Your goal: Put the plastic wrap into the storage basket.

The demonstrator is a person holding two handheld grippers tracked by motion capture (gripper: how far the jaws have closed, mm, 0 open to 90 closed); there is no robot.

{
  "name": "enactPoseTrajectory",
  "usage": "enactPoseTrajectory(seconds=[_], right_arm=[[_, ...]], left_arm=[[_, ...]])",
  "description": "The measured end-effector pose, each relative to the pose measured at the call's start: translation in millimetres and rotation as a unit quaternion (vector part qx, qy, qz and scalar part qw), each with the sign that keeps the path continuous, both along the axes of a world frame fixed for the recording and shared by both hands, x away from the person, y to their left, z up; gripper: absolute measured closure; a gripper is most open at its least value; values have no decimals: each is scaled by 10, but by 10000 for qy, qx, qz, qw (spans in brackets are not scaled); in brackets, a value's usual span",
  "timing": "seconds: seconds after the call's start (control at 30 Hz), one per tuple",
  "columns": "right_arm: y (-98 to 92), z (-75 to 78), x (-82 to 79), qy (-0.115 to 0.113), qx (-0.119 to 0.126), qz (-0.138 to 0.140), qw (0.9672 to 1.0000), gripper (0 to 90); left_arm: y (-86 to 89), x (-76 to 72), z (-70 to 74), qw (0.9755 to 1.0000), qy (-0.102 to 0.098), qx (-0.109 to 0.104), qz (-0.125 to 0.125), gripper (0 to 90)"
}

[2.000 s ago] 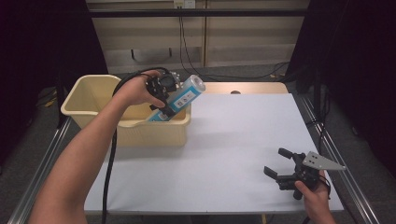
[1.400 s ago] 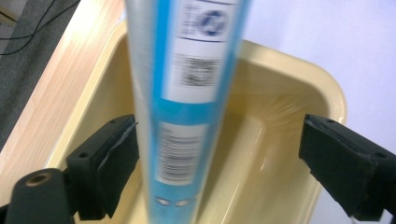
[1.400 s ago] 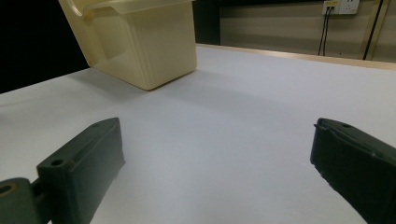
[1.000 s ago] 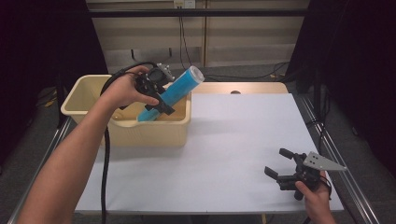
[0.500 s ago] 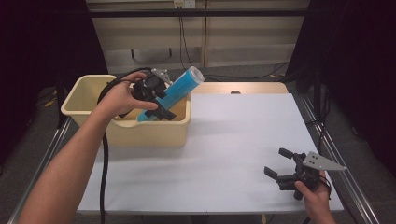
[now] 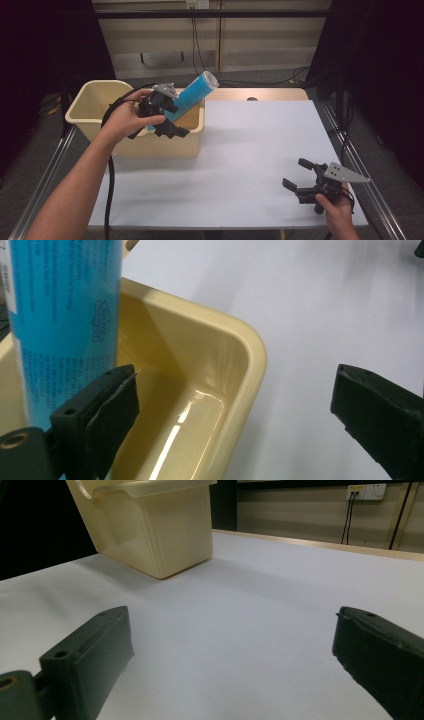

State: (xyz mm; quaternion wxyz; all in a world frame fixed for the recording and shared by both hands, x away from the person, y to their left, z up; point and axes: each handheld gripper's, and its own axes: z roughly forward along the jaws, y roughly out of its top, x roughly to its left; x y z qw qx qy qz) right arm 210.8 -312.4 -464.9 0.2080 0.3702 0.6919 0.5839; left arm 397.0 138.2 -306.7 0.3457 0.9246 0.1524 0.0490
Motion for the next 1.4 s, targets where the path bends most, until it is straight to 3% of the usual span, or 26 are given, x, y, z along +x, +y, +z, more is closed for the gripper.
enactPoseTrajectory(seconds=[0.37,0.5,0.63,0.97,1.4], right_arm=[[6,9,-2,-36,-28,-12,10000,23],[9,11,-4,-37,-53,-30,10000,22],[11,11,-4,-48,-56,-45,10000,23],[20,19,-6,-75,-70,-31,9999,22],[27,15,-7,-72,-70,-32,9999,22]], left_arm=[[70,-173,-78,9993,-80,-320,-158,51],[124,-206,-119,9992,-86,-381,-103,51],[151,-282,-143,9980,-106,-616,-97,51],[204,-445,-186,9949,-124,-975,-213,51],[285,-534,-351,9928,-143,-1176,-164,51]])
